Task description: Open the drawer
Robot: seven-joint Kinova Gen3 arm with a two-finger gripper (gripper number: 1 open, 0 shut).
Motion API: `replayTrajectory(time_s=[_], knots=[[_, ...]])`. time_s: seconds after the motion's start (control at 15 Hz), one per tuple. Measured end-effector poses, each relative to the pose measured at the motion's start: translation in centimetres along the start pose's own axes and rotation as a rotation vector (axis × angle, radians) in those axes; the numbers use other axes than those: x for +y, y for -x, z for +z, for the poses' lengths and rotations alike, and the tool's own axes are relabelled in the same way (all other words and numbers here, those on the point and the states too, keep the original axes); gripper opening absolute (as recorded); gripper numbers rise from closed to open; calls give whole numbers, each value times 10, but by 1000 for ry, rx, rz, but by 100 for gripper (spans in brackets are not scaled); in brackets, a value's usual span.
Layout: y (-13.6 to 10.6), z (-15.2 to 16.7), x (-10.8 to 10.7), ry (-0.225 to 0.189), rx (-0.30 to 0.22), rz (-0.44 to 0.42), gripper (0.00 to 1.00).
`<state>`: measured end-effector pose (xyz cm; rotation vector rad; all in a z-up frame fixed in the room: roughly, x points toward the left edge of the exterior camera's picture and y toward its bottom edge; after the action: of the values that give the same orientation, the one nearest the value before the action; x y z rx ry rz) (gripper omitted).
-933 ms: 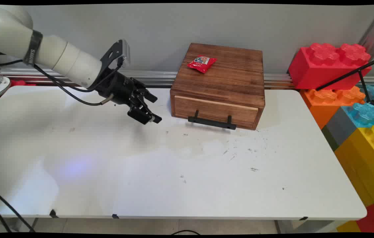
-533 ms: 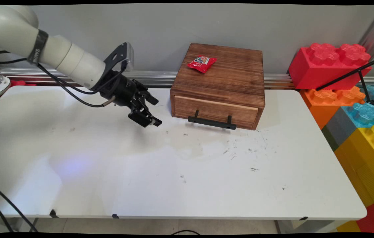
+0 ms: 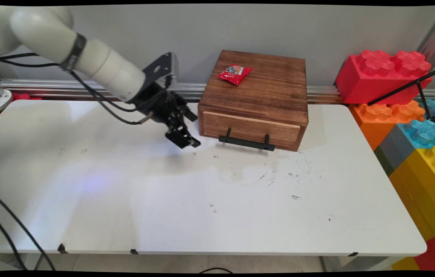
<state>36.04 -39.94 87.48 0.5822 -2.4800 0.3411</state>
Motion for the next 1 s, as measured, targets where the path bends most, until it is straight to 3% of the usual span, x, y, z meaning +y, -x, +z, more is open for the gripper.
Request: replayTrajectory(time_s=[0.53,1.0], knots=[[-50,63,-15,-10,-57,139,100],[-76,114,-21,35,-92,254,100]])
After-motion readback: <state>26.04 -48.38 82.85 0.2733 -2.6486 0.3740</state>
